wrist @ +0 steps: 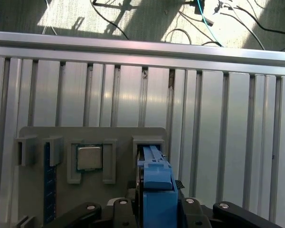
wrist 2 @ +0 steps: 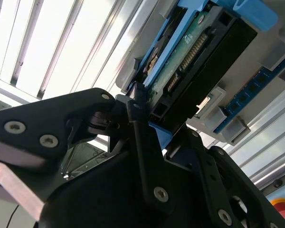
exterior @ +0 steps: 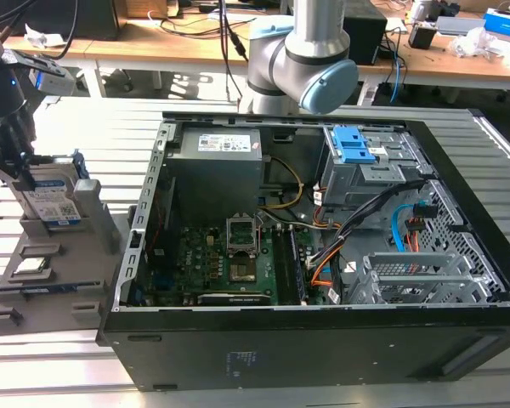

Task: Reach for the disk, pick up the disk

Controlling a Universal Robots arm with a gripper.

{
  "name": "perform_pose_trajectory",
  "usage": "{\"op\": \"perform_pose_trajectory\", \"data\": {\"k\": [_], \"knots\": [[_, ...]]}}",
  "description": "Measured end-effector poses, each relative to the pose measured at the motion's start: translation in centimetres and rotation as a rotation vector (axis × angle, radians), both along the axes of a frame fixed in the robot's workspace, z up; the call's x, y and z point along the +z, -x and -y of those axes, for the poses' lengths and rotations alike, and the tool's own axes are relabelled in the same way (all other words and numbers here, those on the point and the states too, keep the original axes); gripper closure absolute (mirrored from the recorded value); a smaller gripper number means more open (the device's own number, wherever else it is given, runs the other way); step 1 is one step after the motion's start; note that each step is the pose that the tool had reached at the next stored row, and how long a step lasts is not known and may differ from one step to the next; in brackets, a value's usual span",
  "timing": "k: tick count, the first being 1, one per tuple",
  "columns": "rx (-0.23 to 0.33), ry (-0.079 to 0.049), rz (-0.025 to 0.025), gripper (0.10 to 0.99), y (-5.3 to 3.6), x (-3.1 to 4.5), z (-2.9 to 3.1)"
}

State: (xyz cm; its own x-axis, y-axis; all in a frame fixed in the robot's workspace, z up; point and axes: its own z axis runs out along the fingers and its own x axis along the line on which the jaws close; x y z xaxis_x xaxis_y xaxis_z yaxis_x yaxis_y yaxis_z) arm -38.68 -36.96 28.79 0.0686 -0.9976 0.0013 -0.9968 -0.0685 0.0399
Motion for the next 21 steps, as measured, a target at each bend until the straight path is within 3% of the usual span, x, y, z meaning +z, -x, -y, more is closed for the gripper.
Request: {"op": "perform_pose_trajectory", "data": {"k": [9,21], "knots": [[0.0,0.0,0.0,0.718,0.0,0.29,-0.02],[0.0,0.0,0.0002,0.718,0.0,1.5,-0.07]]}}
